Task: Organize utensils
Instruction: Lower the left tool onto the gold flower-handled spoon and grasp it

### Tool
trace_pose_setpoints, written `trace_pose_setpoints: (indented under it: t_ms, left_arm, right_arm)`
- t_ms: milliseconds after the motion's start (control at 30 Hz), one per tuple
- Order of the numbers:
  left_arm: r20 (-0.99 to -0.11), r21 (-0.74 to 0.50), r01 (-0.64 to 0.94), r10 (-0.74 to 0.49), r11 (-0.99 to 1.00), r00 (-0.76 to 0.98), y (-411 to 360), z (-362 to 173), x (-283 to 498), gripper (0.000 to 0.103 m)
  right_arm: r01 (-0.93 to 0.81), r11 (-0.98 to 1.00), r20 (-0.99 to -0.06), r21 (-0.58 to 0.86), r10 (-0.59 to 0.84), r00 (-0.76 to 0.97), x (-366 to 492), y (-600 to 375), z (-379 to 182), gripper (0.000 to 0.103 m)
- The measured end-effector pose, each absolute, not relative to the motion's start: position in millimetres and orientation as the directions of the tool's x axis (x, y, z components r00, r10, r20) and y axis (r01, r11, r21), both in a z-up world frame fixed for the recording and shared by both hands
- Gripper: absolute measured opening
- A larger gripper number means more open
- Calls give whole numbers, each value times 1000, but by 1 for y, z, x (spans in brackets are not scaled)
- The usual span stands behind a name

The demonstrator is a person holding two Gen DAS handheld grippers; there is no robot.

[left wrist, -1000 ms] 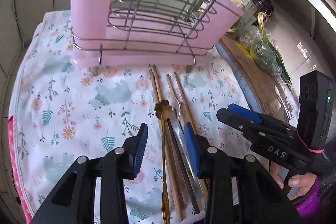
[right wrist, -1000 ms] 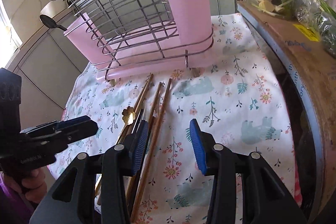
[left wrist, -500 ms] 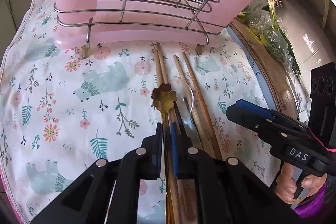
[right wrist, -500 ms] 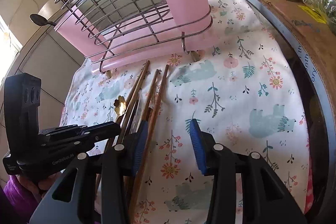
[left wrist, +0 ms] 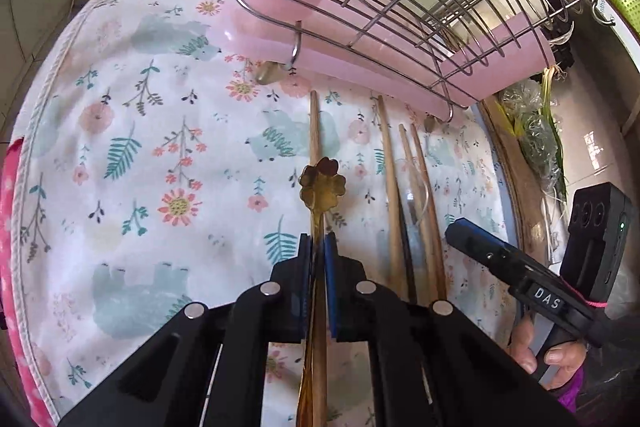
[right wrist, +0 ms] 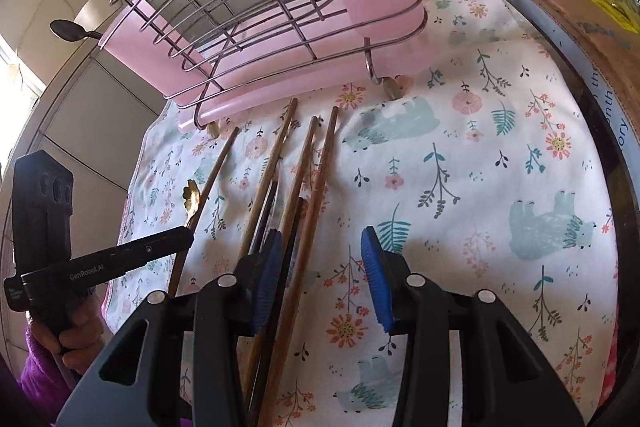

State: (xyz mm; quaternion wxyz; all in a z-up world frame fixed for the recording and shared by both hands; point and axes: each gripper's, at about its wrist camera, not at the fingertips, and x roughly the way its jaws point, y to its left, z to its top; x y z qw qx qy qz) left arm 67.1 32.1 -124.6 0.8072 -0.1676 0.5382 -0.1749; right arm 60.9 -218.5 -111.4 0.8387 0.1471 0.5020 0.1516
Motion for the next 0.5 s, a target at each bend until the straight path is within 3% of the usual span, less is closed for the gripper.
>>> trace_pose_setpoints:
  t_ms: [400,500]
  left_arm:
    - [-798,-505,82,-501,859,336,52,-128,72,9]
    - [-783,-519,73,-508,852,359,55,-128,71,6]
  right_arm:
    - [-119,912,-806,393,403,434,65,-208,-116,42]
    - [-115,911,-805,395,404,434,67,-209,-116,42]
